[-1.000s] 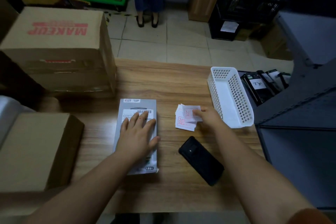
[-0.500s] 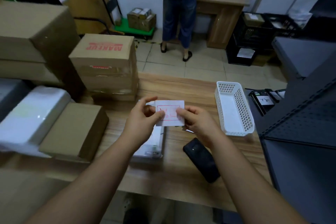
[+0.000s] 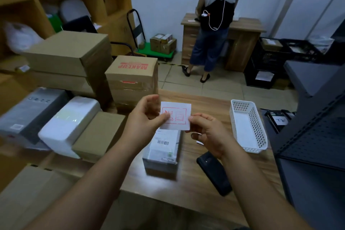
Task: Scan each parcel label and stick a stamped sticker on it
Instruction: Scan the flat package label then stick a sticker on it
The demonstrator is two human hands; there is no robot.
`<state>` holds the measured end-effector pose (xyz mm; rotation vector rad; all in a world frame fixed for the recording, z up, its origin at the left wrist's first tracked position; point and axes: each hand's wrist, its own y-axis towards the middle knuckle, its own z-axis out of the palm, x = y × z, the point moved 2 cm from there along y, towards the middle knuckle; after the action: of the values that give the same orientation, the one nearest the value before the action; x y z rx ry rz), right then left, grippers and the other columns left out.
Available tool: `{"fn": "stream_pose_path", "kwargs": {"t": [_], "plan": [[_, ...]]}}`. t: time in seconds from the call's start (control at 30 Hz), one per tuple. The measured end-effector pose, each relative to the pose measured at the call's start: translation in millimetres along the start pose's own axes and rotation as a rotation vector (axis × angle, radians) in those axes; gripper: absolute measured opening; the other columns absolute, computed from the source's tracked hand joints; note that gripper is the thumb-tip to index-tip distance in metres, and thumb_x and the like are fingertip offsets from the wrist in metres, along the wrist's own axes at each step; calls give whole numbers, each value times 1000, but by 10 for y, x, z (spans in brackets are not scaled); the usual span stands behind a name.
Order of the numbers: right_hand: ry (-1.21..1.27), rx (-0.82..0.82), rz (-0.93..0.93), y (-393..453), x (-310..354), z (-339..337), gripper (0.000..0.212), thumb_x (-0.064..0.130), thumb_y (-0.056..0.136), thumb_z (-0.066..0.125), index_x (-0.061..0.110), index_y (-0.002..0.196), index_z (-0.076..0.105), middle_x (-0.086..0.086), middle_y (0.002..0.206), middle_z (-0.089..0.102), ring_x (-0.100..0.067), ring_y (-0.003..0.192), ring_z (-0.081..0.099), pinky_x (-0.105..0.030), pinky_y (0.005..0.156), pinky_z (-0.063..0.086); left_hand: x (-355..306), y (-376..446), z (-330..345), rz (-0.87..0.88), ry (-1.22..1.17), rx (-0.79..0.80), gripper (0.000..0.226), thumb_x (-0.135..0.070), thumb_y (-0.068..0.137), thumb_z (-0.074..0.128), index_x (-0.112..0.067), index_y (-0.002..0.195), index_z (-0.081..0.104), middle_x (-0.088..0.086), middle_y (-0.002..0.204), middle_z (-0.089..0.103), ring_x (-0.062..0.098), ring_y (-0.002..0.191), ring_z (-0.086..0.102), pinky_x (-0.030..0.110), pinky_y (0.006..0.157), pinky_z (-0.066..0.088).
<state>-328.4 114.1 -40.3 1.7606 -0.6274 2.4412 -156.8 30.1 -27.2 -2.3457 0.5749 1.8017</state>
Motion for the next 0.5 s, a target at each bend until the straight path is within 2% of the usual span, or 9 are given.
{"fn": "stream_pose_path", "kwargs": {"t": [0.03, 0.1, 0.17, 0.2, 0.33, 0.5], "plan": [[-14, -25, -12, -24, 34, 11, 15, 4, 93, 57, 13, 81, 60, -9, 81, 66, -15, 65, 59, -21, 55, 43, -46, -11, -26, 127, 148, -49, 49, -22, 81, 79, -31, 124, 56, -4, 113, 65, 15, 110, 61, 38, 91, 53], [-39, -69, -29, -66, 97, 11, 12, 7, 94, 57, 12, 83, 59, -8, 82, 67, -13, 65, 60, -20, 55, 44, -184, -58, -39, 516, 442, -133, 36, -26, 83, 75, -22, 118, 65, -1, 125, 58, 17, 121, 50, 38, 98, 45], [-36, -78, -37, -103, 146, 3, 6, 9, 94, 58, 10, 89, 61, -5, 80, 69, -12, 67, 62, -20, 57, 46, -284, -102, 33, 822, 609, -86, 27, -30, 85, 68, -17, 108, 72, 4, 123, 61, 23, 122, 51, 38, 98, 40], [-33, -70, -46, -120, 164, 1, 5, 10, 94, 58, 10, 91, 62, -4, 80, 69, -12, 69, 62, -20, 60, 47, -295, -105, 81, 881, 655, -32, 27, -33, 86, 66, -17, 107, 73, 2, 123, 63, 23, 122, 52, 39, 98, 39], [26, -16, -104, -194, 250, 40, 9, 7, 94, 55, 9, 88, 62, -5, 82, 68, -10, 69, 63, -21, 65, 49, -268, -51, 149, 780, 667, 81, 35, -44, 87, 60, -24, 114, 71, -7, 126, 63, 14, 118, 56, 43, 96, 44], [61, 49, -140, -215, 332, 55, 11, 6, 95, 53, 7, 91, 63, -10, 91, 69, -19, 84, 63, -32, 81, 50, -336, -12, 152, 677, 636, 158, 46, -52, 88, 55, -28, 126, 64, -11, 128, 60, 13, 116, 57, 40, 96, 44]]}}
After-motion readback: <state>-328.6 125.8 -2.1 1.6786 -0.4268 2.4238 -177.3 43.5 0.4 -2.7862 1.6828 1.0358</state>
